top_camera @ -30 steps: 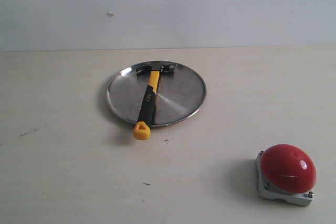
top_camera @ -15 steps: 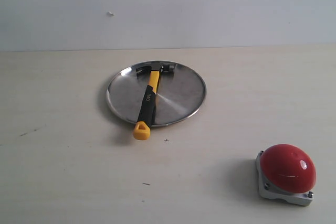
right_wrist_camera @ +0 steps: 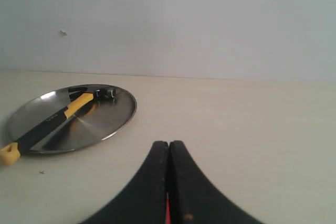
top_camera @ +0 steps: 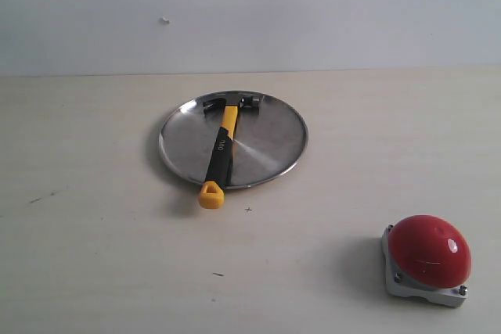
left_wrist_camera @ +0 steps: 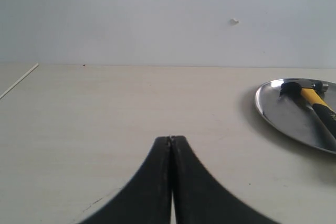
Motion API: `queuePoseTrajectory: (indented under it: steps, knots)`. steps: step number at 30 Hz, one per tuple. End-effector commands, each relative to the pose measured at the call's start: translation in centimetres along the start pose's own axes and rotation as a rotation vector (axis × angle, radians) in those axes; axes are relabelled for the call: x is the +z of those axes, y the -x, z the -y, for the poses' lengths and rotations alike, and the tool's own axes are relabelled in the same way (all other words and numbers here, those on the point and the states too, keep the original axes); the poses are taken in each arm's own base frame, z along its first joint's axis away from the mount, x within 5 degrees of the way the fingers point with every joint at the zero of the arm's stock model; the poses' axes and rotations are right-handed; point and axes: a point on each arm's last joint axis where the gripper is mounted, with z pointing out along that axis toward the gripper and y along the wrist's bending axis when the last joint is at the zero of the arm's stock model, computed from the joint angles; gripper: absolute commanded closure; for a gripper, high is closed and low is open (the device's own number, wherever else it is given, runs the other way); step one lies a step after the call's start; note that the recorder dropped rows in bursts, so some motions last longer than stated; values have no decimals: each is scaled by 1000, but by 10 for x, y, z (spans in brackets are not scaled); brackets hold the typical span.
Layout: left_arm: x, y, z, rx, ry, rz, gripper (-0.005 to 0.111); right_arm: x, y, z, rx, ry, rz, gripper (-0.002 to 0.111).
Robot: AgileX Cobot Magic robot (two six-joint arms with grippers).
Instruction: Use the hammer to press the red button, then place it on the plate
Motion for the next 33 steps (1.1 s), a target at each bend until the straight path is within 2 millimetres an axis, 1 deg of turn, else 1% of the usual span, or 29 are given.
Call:
queuePoseTrajectory:
  steps: [1,2,10,16,33]
  knots:
    - [0,-1,0,-3,2,4,107,1,-12,3,-16,-38,46,108]
    - [0,-1,0,-3,2,4,107,1,-11,4,-11,-52,62,108]
    - [0,-1,0,-3,2,4,107,-2,-18,8,12,-124,0,108]
    - [0,-1,0,-3,2,4,107,-2,-18,12,29,-193,1,108]
    - [0,-1,0,-3,2,4,107,-2,-18,12,24,-196,1,108]
